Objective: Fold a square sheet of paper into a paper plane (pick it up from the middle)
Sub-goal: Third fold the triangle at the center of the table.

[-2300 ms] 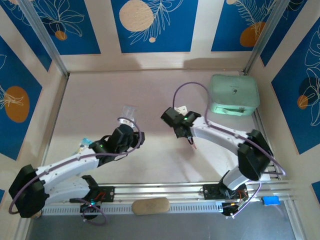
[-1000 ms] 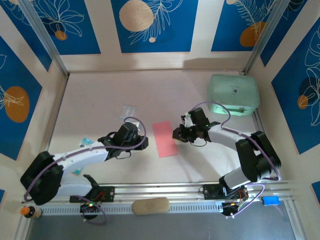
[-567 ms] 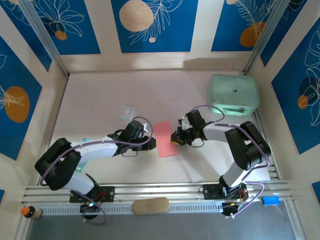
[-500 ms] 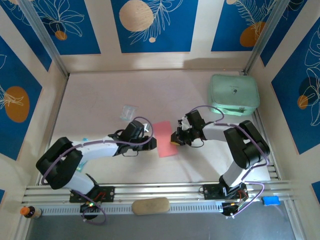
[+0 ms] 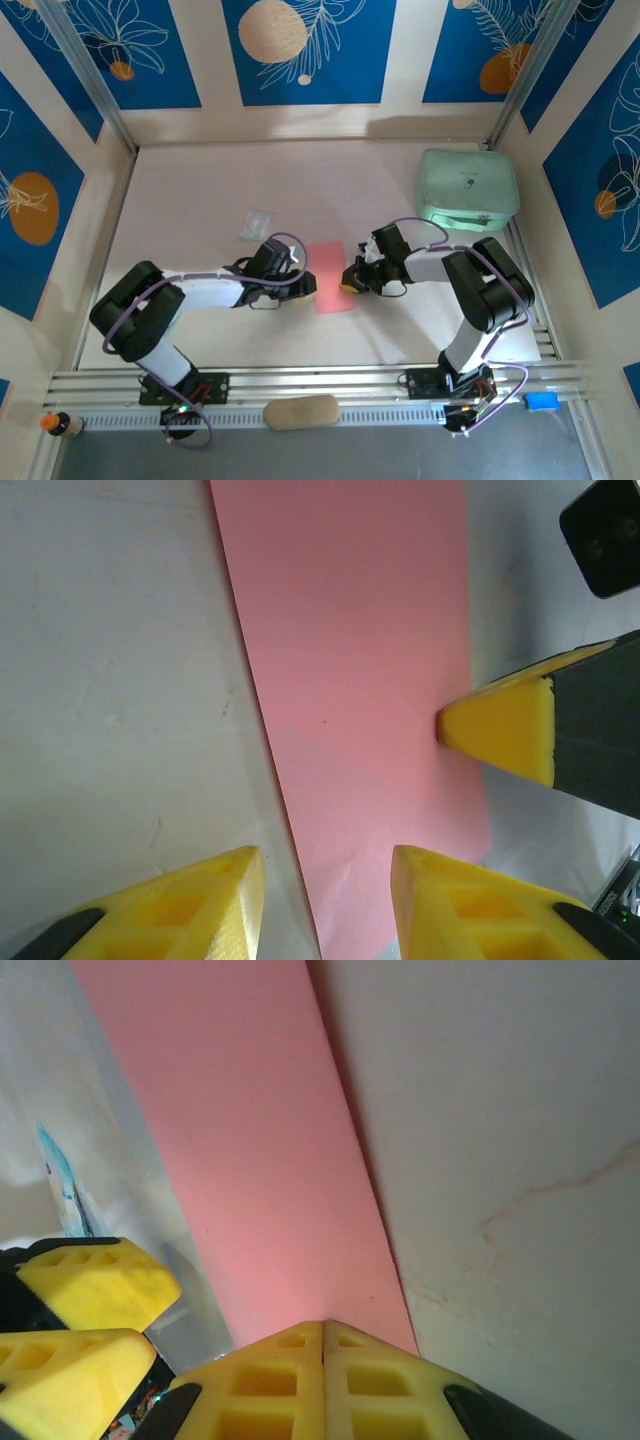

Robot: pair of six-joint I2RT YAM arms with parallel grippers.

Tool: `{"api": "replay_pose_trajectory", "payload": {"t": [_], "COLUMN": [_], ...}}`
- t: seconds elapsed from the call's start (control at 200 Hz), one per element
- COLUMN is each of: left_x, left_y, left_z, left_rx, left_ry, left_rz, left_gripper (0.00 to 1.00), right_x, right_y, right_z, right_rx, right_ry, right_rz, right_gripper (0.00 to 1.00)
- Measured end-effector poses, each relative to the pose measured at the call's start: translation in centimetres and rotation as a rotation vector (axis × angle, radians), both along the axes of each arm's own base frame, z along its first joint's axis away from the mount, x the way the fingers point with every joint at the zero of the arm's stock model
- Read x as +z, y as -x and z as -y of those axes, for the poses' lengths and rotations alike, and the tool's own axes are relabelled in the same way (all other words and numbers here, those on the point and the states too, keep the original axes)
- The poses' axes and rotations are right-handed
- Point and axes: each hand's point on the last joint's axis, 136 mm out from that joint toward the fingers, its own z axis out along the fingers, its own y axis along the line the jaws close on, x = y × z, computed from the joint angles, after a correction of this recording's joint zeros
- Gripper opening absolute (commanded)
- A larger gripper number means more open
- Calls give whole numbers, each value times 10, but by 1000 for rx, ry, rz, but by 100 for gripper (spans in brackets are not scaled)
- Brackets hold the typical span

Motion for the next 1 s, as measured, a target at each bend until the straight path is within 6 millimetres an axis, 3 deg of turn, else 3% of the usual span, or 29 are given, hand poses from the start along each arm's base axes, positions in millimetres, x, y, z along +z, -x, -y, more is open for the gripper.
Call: {"api": "replay_pose_trajectory", "payload": {"t": [1.0], "left_x": [-13], "left_y": [-9], "left_z": [10], "left_rx": [63], "left_ry": [13], "left_rz": [-179], "left_gripper": [27], "right_x": [0], "right_y": [-1], "right_z": [0], "right_rx": [-33], "right_ry": [-5], "right_rz": [-20], "right_gripper": [4]}}
